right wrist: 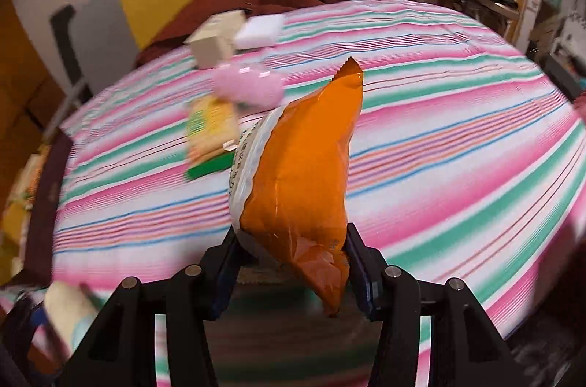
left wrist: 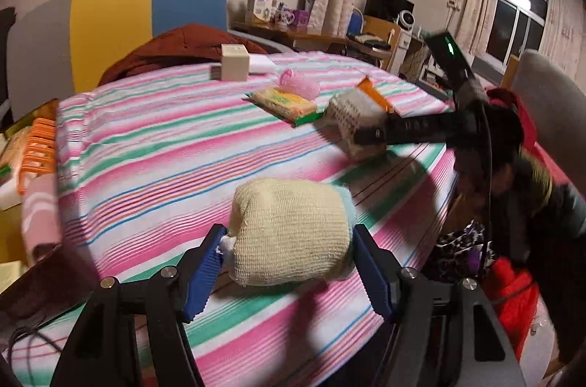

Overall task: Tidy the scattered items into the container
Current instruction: 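Carry the beige cloth and orange snack bag over the gold tin with both tools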

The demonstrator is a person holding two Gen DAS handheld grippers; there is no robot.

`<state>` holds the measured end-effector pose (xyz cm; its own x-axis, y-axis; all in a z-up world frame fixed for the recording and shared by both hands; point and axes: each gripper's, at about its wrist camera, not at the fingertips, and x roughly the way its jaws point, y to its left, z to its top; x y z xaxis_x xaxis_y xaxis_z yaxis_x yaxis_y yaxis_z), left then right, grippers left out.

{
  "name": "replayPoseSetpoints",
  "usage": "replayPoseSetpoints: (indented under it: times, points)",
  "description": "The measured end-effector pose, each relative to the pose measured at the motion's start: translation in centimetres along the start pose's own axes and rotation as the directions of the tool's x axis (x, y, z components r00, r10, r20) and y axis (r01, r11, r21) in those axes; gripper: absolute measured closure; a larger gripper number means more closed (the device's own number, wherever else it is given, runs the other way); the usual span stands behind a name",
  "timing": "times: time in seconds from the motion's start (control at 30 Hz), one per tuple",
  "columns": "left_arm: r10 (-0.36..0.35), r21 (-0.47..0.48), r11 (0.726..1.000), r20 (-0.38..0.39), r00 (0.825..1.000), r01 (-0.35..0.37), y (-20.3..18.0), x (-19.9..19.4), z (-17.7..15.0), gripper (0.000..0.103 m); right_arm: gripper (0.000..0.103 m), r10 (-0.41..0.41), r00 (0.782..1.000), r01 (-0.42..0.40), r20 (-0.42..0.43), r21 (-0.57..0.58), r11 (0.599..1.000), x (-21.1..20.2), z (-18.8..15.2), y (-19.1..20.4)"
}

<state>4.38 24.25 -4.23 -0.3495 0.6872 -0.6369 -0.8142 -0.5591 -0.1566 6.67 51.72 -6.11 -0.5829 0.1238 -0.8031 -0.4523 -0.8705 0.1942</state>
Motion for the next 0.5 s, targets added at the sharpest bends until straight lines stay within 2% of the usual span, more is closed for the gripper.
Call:
replayPoseSetpoints:
  times: [0.17,0.33,0.5]
  points:
    - [0.024,-0.039,0.999,0.051,0.998,-0.022,1.5,-3.2,-0.3,0.033,0.051,0.101,0.994,-0.100,0.040,-0.027,0.995,-0.9,-2.6,2.9]
    - [0.057,-0.103,0.994,0.088,0.994,-0.048,3.6,-5.9,-1.0,0.033,0.052,0.171,0.984,-0.168,0.048,-0.062,0.984,-1.2,-3.6,5.9]
    - [0.102,-0.161,0.983,0.111,0.989,-0.083,5.8,-7.9,-1.8,0.033,0.053,0.207,0.978,-0.202,0.038,-0.116,0.972,-0.8,-4.2,9.0]
